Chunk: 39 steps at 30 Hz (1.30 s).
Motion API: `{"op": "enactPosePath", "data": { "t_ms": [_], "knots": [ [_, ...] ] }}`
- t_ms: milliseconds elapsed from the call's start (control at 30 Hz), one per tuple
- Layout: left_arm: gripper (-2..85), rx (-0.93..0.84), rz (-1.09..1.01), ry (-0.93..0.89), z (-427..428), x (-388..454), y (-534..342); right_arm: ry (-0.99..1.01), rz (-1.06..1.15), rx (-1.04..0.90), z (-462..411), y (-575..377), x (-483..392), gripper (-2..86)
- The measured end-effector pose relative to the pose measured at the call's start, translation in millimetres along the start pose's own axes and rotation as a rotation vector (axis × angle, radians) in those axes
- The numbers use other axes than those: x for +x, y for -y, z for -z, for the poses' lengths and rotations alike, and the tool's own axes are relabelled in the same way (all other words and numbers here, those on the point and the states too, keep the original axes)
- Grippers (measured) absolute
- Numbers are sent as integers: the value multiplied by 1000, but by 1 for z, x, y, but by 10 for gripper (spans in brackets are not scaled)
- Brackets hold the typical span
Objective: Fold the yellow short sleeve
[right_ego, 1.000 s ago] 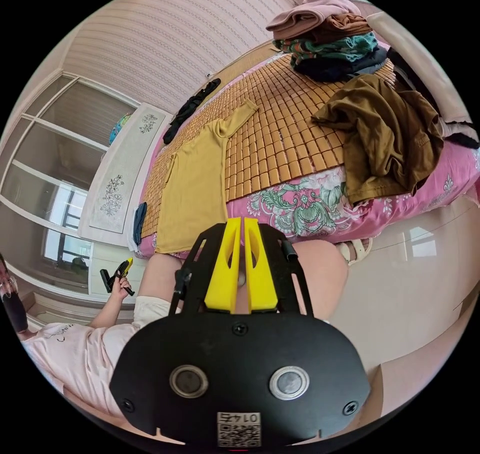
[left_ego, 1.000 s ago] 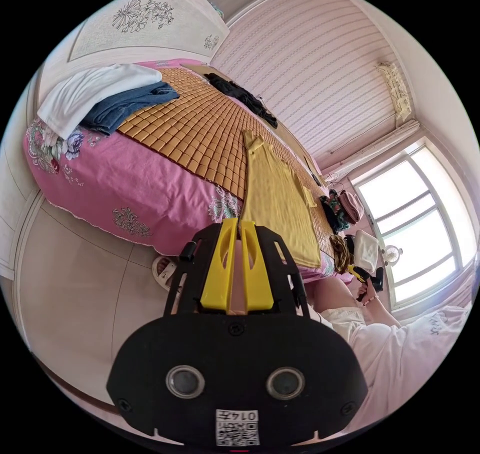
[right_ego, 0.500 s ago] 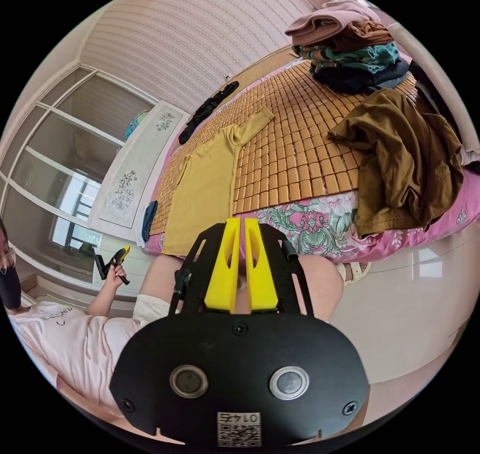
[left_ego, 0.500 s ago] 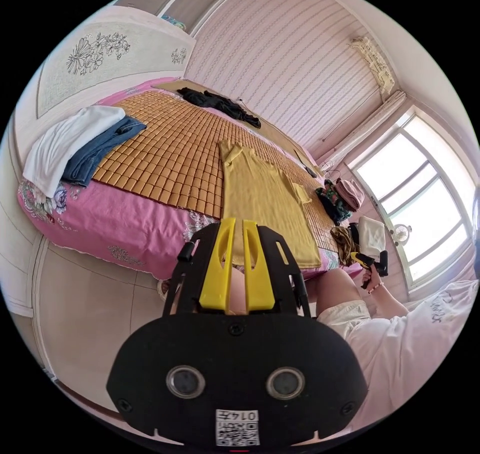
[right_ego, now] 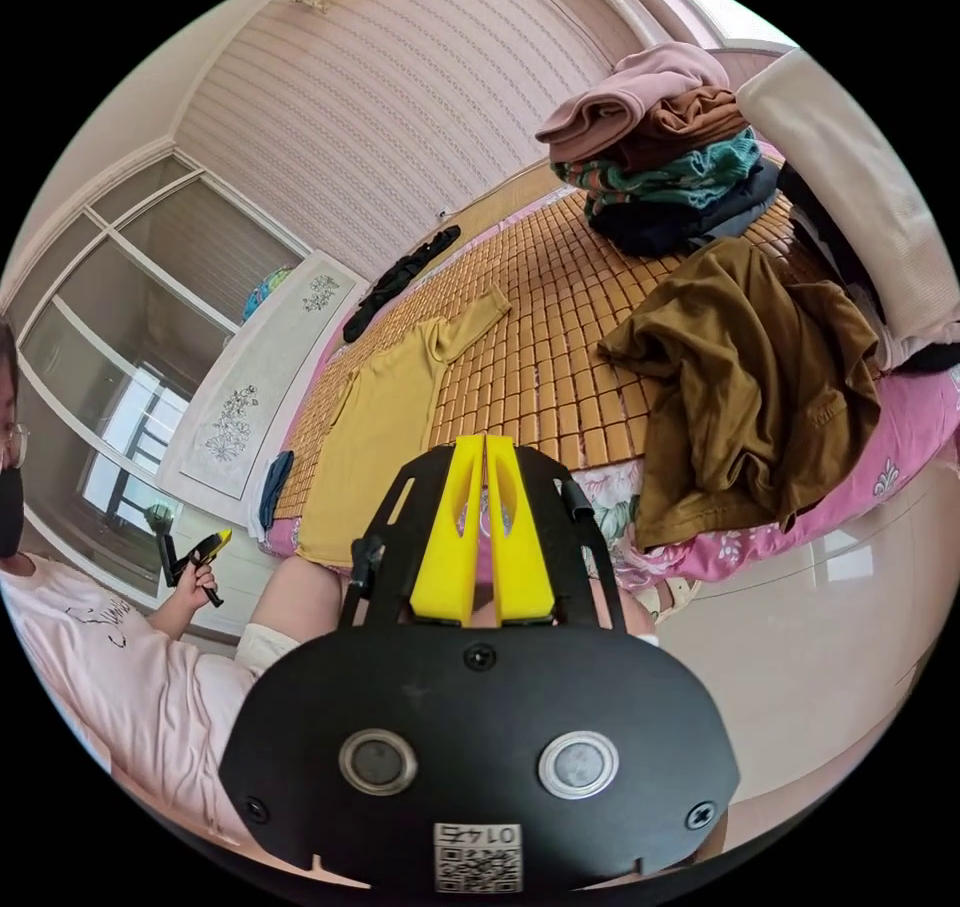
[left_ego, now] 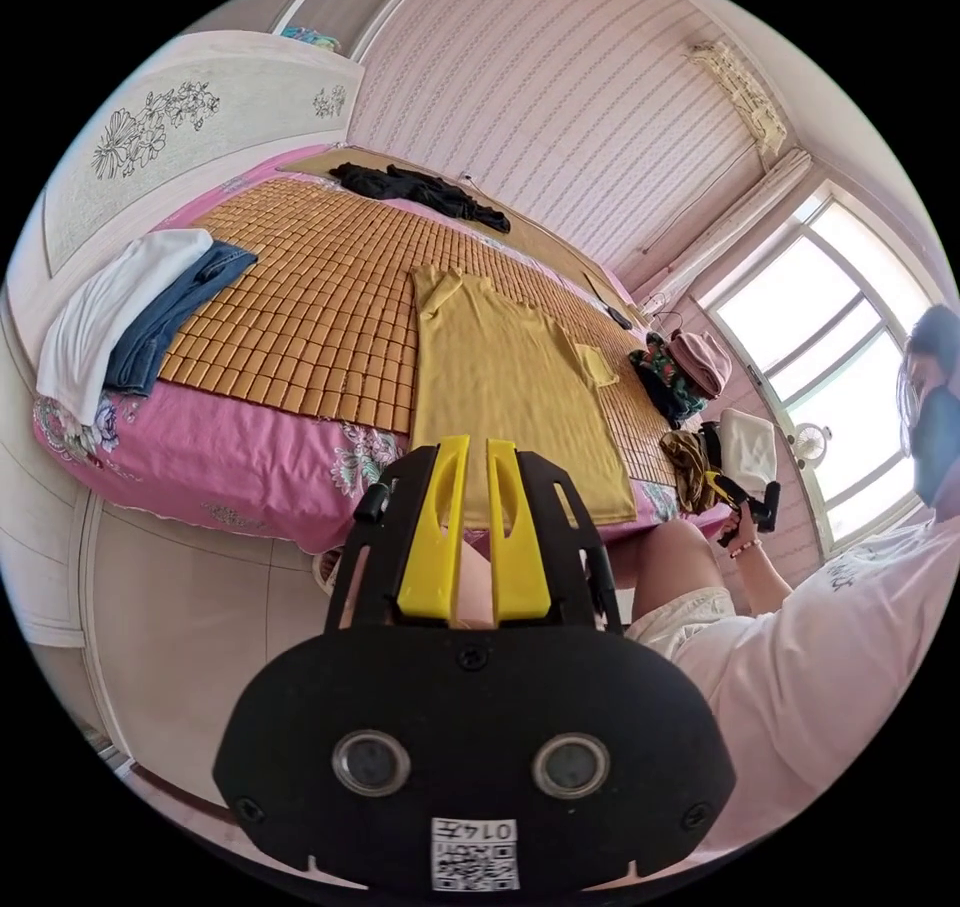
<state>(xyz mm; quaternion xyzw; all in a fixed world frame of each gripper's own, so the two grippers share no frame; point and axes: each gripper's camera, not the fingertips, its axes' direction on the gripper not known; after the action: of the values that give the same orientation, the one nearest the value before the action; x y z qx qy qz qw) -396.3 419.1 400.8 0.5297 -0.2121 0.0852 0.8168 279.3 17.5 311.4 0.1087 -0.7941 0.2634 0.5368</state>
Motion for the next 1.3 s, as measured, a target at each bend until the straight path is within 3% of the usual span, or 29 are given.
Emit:
{"op": "enactPosePath", "data": {
  "t_ms": [300,467,633,800,933,1300],
  "knots": [
    [40,-83,-217,-82,-78,105,108,19,100,137,-17,74,-12,25],
    [44,-137,-417,-196,-163,205,190,19,175,-32,-91,129,-23,63],
    [45,-144,-656,-144,-246,305,253,-37,194,-138,-160,198,-29,80],
    [44,-161,-628,-251,-318,369,303,-128,207,-237,-219,258,-36,83],
    [46,-218,-633,-258,-361,408,328,-203,240,-290,-241,277,-31,22],
    [50,-344,-709,-167,-435,511,363,16,151,-276,-175,264,13,58]
  ]
}}
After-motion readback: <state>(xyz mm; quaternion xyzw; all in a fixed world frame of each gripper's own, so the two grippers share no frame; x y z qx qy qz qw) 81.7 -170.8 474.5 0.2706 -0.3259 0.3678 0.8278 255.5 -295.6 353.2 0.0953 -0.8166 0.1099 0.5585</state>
